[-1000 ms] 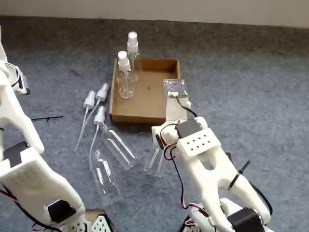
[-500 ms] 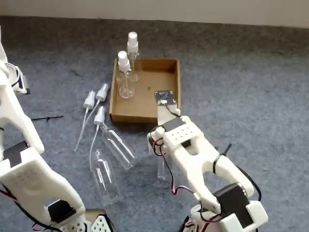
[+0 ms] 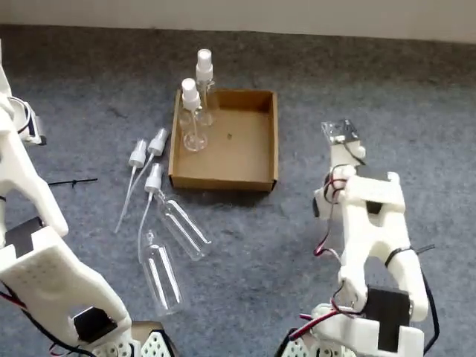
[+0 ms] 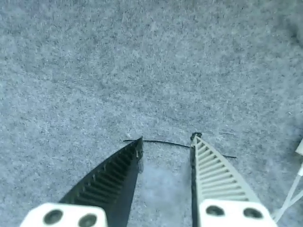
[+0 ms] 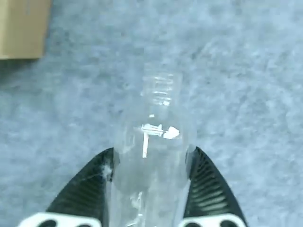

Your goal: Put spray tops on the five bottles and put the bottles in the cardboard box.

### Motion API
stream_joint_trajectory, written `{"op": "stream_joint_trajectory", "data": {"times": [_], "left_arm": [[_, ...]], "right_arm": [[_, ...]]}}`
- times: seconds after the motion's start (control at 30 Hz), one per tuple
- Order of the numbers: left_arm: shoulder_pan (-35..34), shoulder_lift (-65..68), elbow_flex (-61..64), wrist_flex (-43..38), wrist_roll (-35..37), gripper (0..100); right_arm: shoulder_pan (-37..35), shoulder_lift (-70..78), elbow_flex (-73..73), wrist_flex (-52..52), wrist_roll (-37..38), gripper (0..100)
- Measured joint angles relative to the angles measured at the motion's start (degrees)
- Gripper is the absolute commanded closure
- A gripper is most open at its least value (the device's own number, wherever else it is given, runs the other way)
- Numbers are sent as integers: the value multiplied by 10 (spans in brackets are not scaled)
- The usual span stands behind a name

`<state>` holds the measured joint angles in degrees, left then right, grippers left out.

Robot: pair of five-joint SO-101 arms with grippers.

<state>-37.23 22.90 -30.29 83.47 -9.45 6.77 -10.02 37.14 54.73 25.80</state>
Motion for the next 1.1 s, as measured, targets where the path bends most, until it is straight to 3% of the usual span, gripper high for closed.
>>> {"op": "stream_joint_trajectory", "data": {"times": [0.1,0.33,0.5,0.83,1.1], "left_arm": [[8,0,0,21,1,835],[60,-33,4,86,11,835],[126,-117,108,87,16,835],[172,-293,425,-83,47,835],[187,-340,523,-164,69,835]], "right_arm": [[33,69,-55,-8,40,971],[76,200,-183,-8,46,817],[77,223,-208,-10,48,744],[79,226,-265,29,43,699],[55,317,-375,31,18,699]]}}
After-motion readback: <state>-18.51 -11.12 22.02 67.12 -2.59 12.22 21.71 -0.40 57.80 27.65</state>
